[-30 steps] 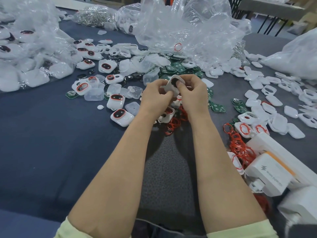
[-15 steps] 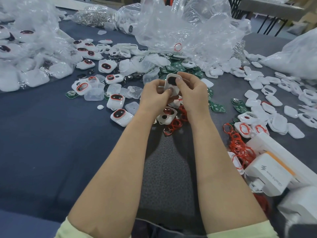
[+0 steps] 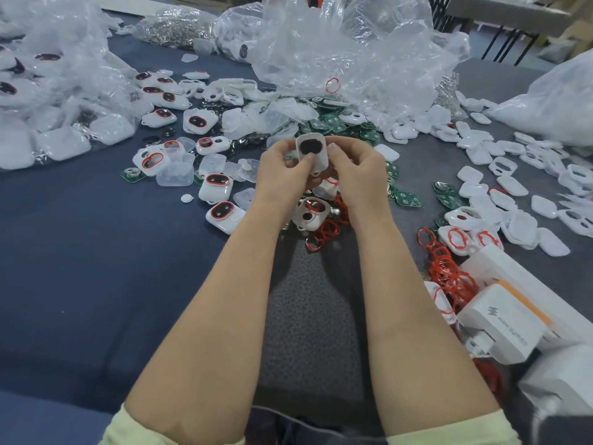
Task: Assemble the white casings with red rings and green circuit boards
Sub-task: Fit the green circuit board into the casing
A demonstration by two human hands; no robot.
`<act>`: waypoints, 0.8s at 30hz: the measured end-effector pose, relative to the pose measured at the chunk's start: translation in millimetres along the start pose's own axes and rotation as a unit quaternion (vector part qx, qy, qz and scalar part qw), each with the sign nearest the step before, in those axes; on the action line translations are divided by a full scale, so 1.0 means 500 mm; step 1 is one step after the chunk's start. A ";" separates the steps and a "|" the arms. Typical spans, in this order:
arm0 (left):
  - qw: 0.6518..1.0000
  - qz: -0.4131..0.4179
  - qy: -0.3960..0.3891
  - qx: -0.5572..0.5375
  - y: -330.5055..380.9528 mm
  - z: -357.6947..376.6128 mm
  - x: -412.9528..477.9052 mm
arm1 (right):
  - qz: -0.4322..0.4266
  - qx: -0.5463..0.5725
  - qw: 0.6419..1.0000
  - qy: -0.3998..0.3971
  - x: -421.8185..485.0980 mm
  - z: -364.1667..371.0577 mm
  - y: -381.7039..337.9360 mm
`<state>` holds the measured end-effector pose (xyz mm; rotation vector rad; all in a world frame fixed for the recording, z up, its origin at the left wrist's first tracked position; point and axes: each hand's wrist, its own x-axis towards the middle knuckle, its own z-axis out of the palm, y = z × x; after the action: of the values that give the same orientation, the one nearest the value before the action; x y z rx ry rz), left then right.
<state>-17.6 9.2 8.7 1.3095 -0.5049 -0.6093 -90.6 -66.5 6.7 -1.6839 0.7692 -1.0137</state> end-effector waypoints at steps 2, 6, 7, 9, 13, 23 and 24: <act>0.999 0.004 0.037 -0.028 0.004 -0.011 0.005 | 0.000 -0.021 1.000 0.014 0.000 -0.001 -0.002; 0.984 0.022 0.146 -0.101 0.009 -0.039 0.017 | -0.001 -0.081 0.996 0.027 0.005 -0.016 -0.011; 0.979 0.029 0.171 -0.111 0.009 -0.044 0.020 | -0.002 -0.110 0.994 0.009 0.005 -0.018 -0.013; 0.970 0.041 0.208 -0.117 0.008 -0.051 0.025 | -0.019 -0.174 0.983 -0.045 0.002 -0.016 -0.019; 0.964 0.043 0.224 -0.137 0.006 -0.053 0.031 | -0.056 -0.315 0.944 -0.083 -0.002 -0.007 -0.013; 0.989 0.016 0.104 -0.105 -0.005 -0.025 0.021 | 0.014 -0.325 0.943 -0.078 -0.002 -0.005 0.009; 0.990 0.014 0.102 -0.100 -0.006 -0.024 0.022 | 0.023 -0.314 0.946 -0.081 -0.001 -0.005 0.009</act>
<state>-2.0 10.2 3.2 1.1578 -0.2859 -0.4827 -93.3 -68.7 2.5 -2.2429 1.0903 -0.6115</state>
